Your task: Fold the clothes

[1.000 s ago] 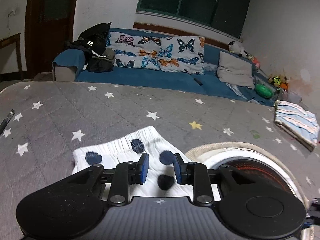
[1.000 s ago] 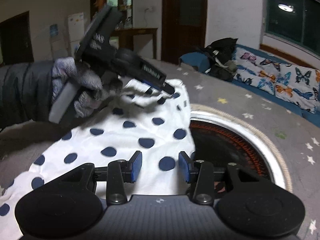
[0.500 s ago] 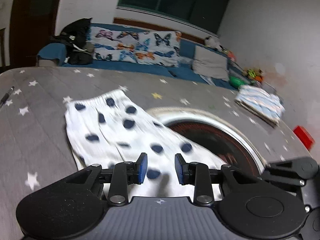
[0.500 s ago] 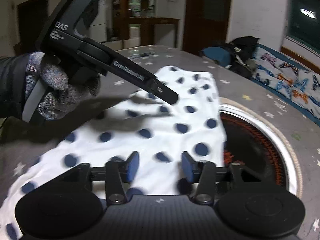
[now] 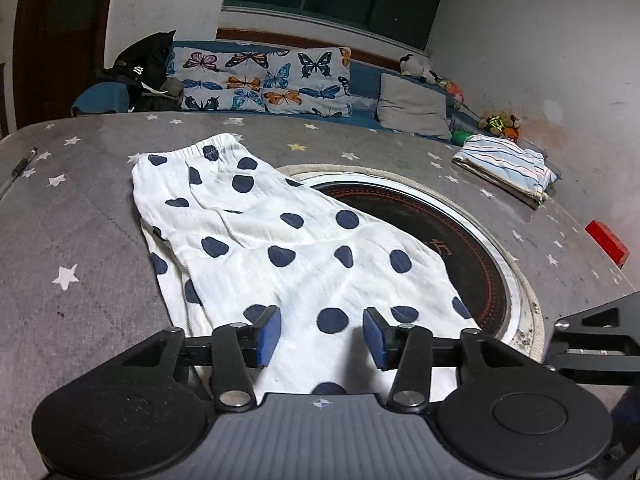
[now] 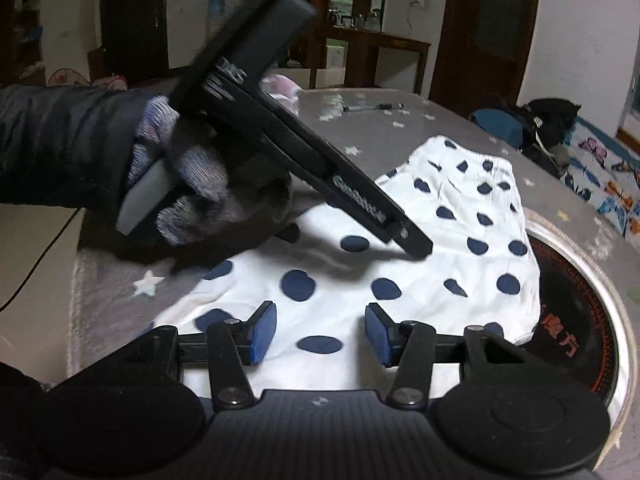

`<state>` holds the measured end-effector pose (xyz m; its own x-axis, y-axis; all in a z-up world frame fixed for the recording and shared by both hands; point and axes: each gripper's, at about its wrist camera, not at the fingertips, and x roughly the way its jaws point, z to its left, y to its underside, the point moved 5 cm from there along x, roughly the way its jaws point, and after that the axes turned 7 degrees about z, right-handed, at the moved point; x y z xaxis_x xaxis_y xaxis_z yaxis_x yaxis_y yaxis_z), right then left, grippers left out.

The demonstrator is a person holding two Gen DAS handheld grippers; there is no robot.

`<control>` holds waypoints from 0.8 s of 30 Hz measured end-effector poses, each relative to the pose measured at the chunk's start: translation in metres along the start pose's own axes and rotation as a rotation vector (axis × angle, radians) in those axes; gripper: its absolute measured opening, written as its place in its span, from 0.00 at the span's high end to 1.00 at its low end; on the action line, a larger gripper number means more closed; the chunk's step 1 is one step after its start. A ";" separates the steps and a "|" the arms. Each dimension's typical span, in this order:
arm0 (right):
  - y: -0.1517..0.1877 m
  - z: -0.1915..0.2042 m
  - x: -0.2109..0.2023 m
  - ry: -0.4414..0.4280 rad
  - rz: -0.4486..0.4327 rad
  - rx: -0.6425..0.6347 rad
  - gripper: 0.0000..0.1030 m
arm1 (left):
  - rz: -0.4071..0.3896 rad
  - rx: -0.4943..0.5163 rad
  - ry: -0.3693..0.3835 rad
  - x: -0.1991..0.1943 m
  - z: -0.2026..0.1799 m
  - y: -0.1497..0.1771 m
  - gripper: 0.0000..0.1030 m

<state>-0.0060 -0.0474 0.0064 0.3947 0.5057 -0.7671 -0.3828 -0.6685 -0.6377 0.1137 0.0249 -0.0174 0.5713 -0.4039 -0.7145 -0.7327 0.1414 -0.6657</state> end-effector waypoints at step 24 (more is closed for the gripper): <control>0.031 0.050 -0.038 -0.077 0.013 -0.037 0.51 | -0.050 -0.026 -0.038 -0.008 0.002 0.012 0.49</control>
<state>-0.0747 -0.0600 0.0123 0.3241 0.5364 -0.7792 -0.3562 -0.6939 -0.6258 0.1009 0.0321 -0.0199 0.6203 -0.3756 -0.6885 -0.7120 0.0986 -0.6952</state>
